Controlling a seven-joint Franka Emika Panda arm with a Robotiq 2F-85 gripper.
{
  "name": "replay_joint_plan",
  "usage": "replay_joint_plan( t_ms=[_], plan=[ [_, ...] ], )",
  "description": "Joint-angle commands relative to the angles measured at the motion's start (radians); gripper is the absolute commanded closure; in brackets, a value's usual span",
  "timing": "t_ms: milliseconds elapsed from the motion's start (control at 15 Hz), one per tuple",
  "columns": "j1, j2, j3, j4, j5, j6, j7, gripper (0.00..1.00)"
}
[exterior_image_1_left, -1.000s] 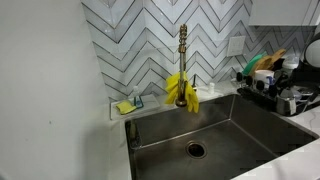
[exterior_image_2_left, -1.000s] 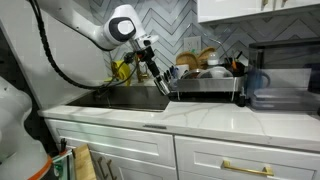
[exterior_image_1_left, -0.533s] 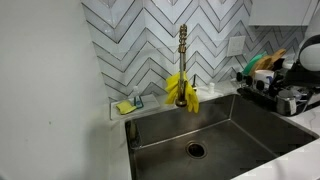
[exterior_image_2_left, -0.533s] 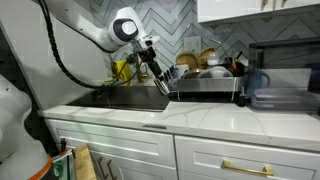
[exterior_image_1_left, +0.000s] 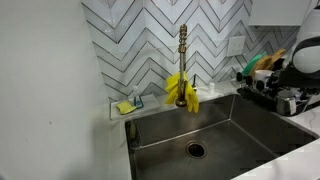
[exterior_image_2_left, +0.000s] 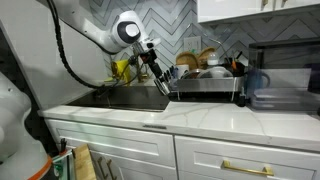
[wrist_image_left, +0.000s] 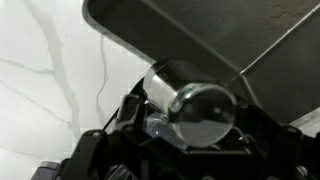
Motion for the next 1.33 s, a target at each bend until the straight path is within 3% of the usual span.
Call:
replay_joint_plan(
  t_ms=[0, 200, 333, 1267],
  plan=[
    [0.022, 0.018, -0.020, 0.014, -0.043, -0.013, 0.048, 0.09],
    [0.024, 0.023, -0.024, 0.017, -0.056, -0.017, 0.062, 0.40],
    [0.025, 0.023, -0.027, 0.018, -0.062, -0.019, 0.073, 0.55],
    [0.041, -0.026, -0.027, 0.030, -0.074, -0.037, 0.155, 0.59]
  ],
)
